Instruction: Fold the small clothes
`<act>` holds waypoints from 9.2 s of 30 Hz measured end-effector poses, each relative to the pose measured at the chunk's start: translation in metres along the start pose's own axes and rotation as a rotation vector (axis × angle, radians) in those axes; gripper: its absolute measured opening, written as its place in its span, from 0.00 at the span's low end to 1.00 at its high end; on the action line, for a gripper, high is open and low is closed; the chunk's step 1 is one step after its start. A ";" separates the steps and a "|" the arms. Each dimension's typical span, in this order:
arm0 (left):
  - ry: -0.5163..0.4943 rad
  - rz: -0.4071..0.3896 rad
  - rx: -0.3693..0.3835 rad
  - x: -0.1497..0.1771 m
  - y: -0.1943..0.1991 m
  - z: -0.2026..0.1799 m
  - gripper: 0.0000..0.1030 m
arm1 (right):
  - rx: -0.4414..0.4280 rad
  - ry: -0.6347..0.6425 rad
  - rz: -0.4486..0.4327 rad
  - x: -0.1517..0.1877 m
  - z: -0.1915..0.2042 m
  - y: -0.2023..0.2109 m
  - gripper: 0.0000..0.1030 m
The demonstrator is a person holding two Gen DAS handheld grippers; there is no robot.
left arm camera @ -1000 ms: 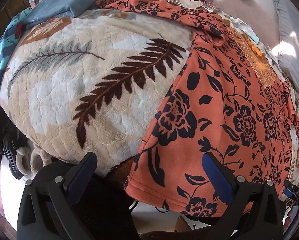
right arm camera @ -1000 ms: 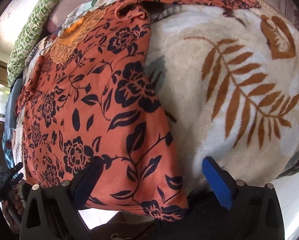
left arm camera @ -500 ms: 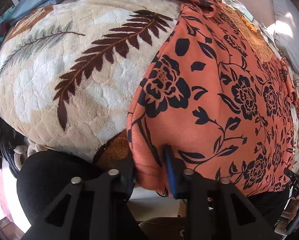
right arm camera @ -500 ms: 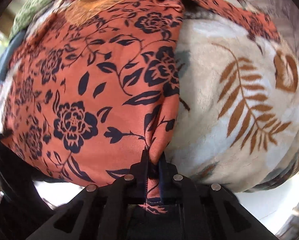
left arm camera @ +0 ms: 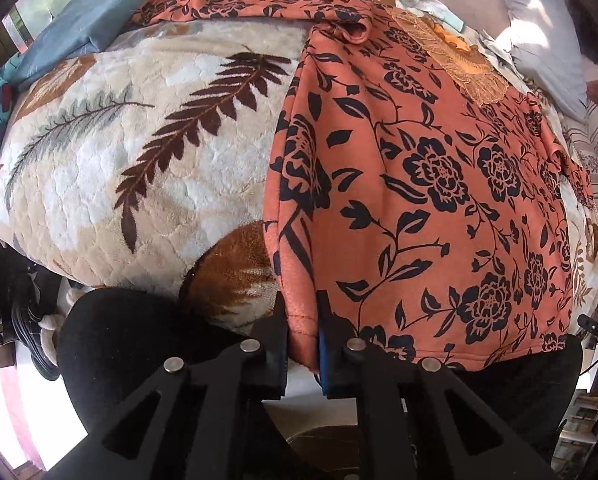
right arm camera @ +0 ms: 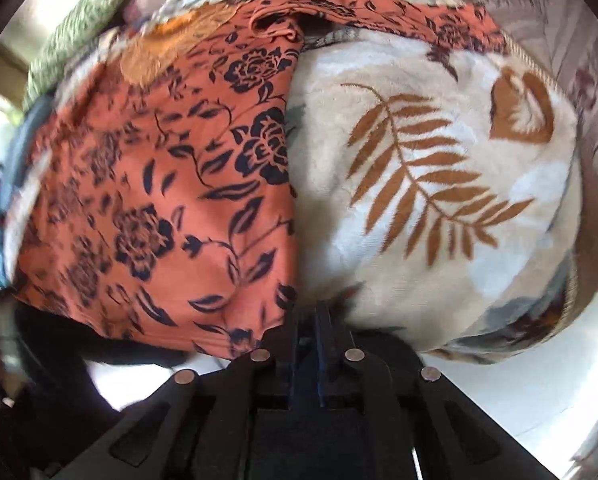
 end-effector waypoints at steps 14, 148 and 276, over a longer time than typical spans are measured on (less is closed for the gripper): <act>0.032 0.036 -0.011 -0.004 -0.030 0.016 0.14 | 0.047 0.030 0.135 0.016 0.021 -0.054 0.06; 0.276 -0.137 0.432 -0.338 -0.117 -0.095 0.23 | -0.467 -0.311 -0.293 -0.238 0.076 -0.066 0.81; 0.011 -0.319 -0.123 -0.267 -0.070 -0.030 0.94 | 0.068 -0.053 -0.186 -0.235 0.091 -0.071 0.16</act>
Point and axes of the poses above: each gripper's, at about its wrist camera, not at the fingertips, and y roughly against the way its jaws point, z to its left, x to its underside, the point moved 6 cm from there along -y, roughly the way its jaws point, and after that the axes turned 5 degrees about -y, right-handed, at the moved point
